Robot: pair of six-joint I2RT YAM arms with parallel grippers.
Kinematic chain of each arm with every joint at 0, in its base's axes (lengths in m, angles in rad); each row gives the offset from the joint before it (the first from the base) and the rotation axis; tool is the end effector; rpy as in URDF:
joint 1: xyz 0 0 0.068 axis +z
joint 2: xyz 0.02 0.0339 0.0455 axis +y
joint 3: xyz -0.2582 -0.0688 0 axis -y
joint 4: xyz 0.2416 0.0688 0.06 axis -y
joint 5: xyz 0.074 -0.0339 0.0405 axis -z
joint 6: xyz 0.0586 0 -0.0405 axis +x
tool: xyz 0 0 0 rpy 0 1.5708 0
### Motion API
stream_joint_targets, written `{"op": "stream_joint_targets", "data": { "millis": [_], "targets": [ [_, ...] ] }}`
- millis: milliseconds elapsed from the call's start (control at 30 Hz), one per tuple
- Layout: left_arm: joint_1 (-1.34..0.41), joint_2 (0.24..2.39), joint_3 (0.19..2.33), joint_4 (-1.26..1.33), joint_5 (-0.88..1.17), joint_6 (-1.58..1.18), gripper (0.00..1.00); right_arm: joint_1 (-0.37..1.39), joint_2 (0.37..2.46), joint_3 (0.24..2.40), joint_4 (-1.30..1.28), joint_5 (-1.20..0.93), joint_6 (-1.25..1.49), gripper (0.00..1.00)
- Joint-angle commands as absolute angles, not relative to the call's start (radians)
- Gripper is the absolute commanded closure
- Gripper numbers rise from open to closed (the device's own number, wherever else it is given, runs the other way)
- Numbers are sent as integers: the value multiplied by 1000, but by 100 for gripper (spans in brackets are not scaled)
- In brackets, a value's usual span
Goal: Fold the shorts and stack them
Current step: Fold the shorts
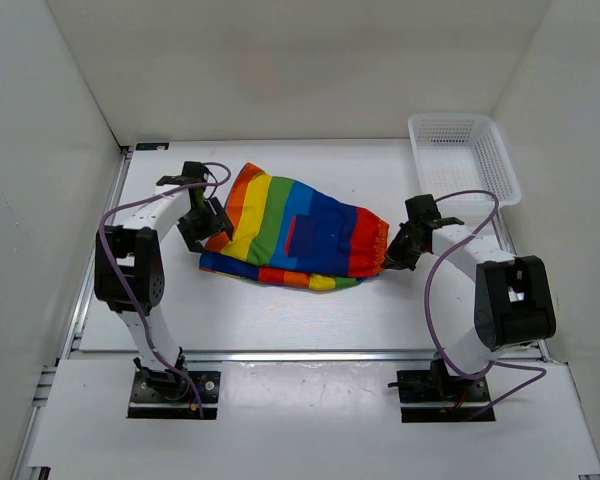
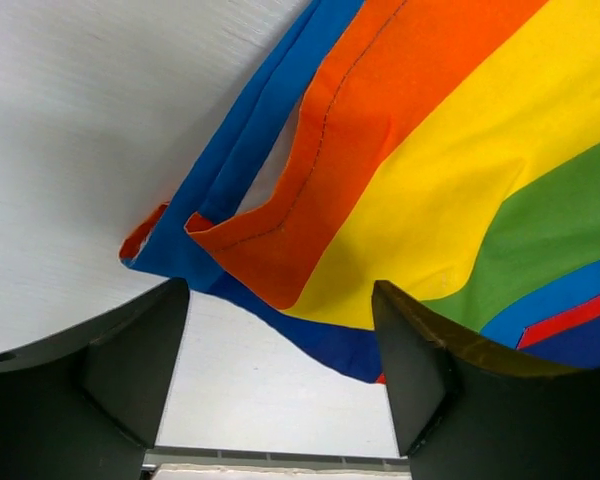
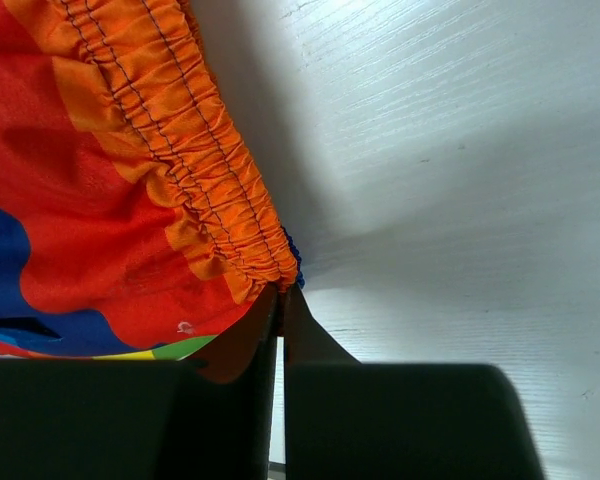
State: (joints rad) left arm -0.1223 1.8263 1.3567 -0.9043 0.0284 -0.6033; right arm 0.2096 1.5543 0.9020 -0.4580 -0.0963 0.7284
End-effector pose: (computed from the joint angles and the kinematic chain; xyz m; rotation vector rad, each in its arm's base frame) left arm 0.3509 -0.0448 0.1775 -0.7020 2.8799 -0.1433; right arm 0.2952 0.0685 0.1541 0.6741 2.6609 0.4088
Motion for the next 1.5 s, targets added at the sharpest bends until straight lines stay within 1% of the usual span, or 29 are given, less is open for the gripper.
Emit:
{"op": "stream_joint_targets", "data": {
  "millis": [0, 100, 167, 233, 267, 300, 367, 400, 433, 500, 533, 600, 633, 667, 700, 767, 867, 900, 933, 1033, 1200, 1333, 1367, 1467],
  "targets": [
    [-126, 1835, 1356, -888, -15, -601, 20, 210, 1520, 920, -460, -86, 710, 100],
    [-126, 1870, 1387, -888, -15, -601, 32, 210, 1520, 920, -460, -86, 710, 100],
    [-137, 1890, 1407, -888, -6, -601, 33, 210, 1520, 920, -460, -77, 701, 100],
    [-137, 1902, 1420, -888, 8, -601, 38, 210, 1520, 920, -460, -77, 701, 100],
    [-137, 1902, 1420, -888, 8, -601, 47, 210, 1520, 920, -460, -77, 701, 100],
    [-137, 1902, 1420, -888, 8, -601, 53, 210, 1520, 920, -460, -77, 692, 100],
    [-137, 1891, 1430, -888, 8, -601, 69, 210, 1520, 920, -460, -77, 692, 100],
    [-137, 1881, 1430, -888, 8, -601, 79, 210, 1520, 920, -460, -68, 692, 100],
    [-137, 1881, 1430, -899, 8, -601, 83, 210, 1520, 920, -460, -67, 692, 100],
    [-137, 1867, 1442, -914, -3, -601, 85, 210, 1520, 931, -469, -58, 681, 100],
    [-137, 1850, 1442, -923, -3, -601, 88, 210, 1520, 931, -480, -48, 681, 100],
    [-137, 1841, 1453, -933, -3, -601, 88, 210, 1511, 942, -480, -38, 681, 100],
    [-137, 1826, 1453, -933, -3, -601, 86, 210, 1502, 942, -480, -38, 670, 100],
    [-137, 1825, 1463, -942, 6, -601, 73, 210, 1493, 942, -489, -38, 670, 100],
    [-137, 1816, 1473, -942, 6, -601, 68, 210, 1493, 942, -489, -38, 660, 100],
    [-137, 1816, 1473, -942, 6, -592, 65, 210, 1493, 951, -489, -38, 660, 100],
    [-137, 1816, 1473, -942, 6, -592, 65, 210, 1483, 951, -498, -38, 660, 100],
    [-137, 1816, 1473, -942, 6, -592, 66, 210, 1483, 951, -499, -38, 660, 100],
    [-137, 1816, 1464, -942, 6, -592, 74, 210, 1483, 951, -499, -38, 660, 100],
    [-137, 1816, 1463, -942, 6, -601, 90, 210, 1483, 942, -499, -38, 660, 100],
    [-137, 1792, 1473, -963, -3, -601, 90, 210, 1464, 942, -499, -38, 660, 100],
    [-126, 1718, 1555, -1015, -15, -601, 90, 210, 1445, 994, -555, -38, 640, 100],
    [-114, 1704, 1569, -1047, -15, -601, 90, 210, 1413, 994, -555, -38, 640, 100],
    [-104, 1619, 1553, -1069, -15, -601, 90, 210, 1379, 1014, -580, -51, 629, 100]
  ]
}}
